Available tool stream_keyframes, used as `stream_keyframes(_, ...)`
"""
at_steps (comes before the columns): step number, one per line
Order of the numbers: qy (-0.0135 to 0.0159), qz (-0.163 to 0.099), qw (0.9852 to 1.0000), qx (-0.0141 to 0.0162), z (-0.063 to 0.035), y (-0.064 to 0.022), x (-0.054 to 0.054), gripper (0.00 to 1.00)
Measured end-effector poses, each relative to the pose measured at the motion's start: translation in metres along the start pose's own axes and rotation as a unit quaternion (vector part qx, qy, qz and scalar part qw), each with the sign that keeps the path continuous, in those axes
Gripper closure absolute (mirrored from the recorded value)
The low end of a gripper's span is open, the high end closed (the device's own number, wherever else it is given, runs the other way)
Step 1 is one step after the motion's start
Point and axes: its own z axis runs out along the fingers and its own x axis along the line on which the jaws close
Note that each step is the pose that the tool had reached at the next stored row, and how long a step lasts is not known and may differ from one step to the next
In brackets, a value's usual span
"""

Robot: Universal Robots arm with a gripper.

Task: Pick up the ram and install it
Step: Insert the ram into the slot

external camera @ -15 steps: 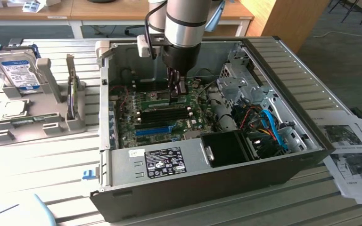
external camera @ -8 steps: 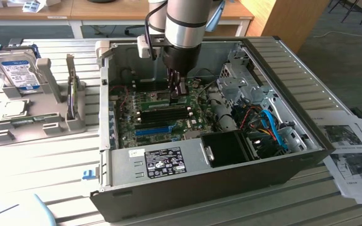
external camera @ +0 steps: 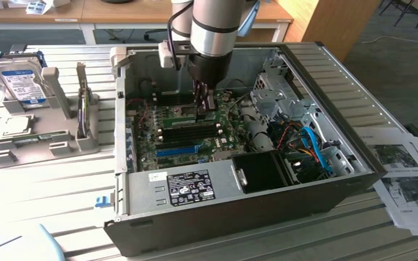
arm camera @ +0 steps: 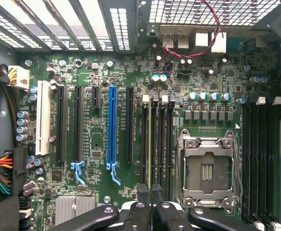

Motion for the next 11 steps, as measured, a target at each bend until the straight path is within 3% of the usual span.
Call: stream_keyframes(11, 0.0000, 0.000, 1.0000, 0.0000, 0.0068, -0.0002, 0.0001, 0.89)
